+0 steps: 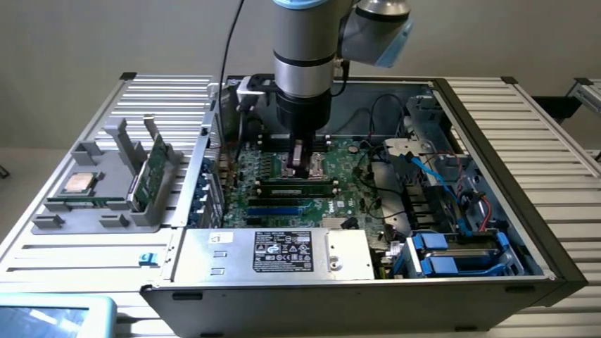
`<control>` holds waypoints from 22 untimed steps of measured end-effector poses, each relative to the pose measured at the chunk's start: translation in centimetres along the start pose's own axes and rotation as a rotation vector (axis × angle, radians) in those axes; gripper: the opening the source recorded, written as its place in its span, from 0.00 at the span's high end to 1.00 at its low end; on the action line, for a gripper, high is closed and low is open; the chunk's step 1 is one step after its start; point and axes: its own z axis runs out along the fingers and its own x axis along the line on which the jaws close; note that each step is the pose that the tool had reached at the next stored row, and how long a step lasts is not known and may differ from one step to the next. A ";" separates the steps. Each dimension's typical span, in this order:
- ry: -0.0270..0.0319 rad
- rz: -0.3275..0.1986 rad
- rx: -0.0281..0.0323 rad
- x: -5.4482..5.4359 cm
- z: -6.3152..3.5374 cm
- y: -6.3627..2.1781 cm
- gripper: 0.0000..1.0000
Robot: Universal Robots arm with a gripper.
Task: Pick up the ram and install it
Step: 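Press down the ram until it locks into place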
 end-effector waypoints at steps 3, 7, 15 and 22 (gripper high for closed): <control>0.0009 0.043 0.0009 0.0 0.00 0.00 0.91; 0.0021 0.099 0.0021 0.0 0.00 0.00 0.91; 0.0009 0.209 0.0032 0.0 0.00 0.00 0.91; 0.0012 0.307 0.0049 0.0 0.00 0.00 0.91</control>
